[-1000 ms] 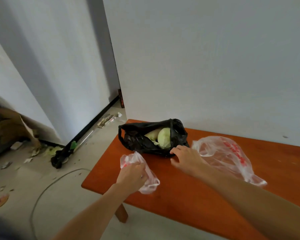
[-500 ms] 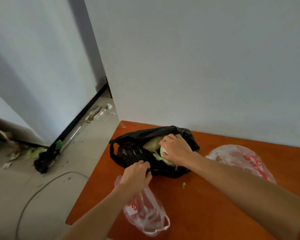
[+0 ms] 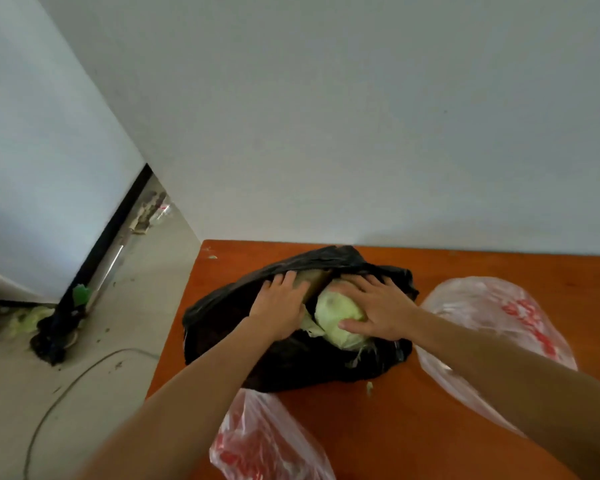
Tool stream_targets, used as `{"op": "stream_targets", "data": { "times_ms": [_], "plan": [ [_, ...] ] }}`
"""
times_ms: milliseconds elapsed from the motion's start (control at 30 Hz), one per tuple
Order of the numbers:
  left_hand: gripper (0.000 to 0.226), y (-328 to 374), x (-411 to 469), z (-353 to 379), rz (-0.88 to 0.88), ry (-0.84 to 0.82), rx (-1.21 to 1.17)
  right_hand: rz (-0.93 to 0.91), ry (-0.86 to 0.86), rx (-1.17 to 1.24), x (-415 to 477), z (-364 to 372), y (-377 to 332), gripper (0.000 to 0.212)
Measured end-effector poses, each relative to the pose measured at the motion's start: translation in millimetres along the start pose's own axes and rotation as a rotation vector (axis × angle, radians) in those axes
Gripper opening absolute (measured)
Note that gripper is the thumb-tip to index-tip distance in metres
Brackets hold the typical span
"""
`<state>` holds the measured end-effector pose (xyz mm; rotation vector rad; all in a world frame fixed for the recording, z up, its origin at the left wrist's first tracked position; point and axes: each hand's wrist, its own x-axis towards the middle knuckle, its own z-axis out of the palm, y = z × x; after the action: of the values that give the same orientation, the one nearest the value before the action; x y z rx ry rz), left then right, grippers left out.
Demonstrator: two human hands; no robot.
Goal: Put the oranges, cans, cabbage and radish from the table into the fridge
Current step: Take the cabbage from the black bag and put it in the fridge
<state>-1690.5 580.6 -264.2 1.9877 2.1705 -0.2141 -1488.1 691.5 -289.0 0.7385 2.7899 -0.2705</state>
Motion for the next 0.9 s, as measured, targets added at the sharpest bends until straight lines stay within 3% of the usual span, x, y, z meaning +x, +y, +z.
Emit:
{"op": "stream_targets", "data": {
  "times_ms": [167, 267, 400, 467, 700, 900],
  "plan": [
    [0.037, 18.7, 50.4, -6.6, 0.105, -0.117, -0.432, 0.179, 0.042, 0.149, -54.9, 18.4, 33.5, 0.086],
    [0.020, 44.6, 60.2, -16.4, 0.247, -0.191, -0.474, 0.281, 0.070, 0.220, -97.0, 34.0, 47.8, 0.084],
    [0.015, 83.3, 65.0, -31.8, 0.314, -0.059, -0.709, 0.440, 0.043, 0.257, -133.9, 50.5, 48.8, 0.094],
    [0.027, 95.7, 72.0, -37.6, 0.305, -0.009, -0.804, 0.484, 0.039, 0.365, -143.4, 55.7, 45.2, 0.101],
    [0.042, 110.0, 93.2, 3.1, 0.445, -0.297, -0.250, 0.787, 0.190, 0.783, -142.1, 65.4, 21.2, 0.115],
    [0.031, 108.9, 95.0, 39.9, 0.277, -0.275, -0.263, 0.954, 0.334, 0.754, -120.6, 66.0, 15.0, 0.119]
  ]
}}
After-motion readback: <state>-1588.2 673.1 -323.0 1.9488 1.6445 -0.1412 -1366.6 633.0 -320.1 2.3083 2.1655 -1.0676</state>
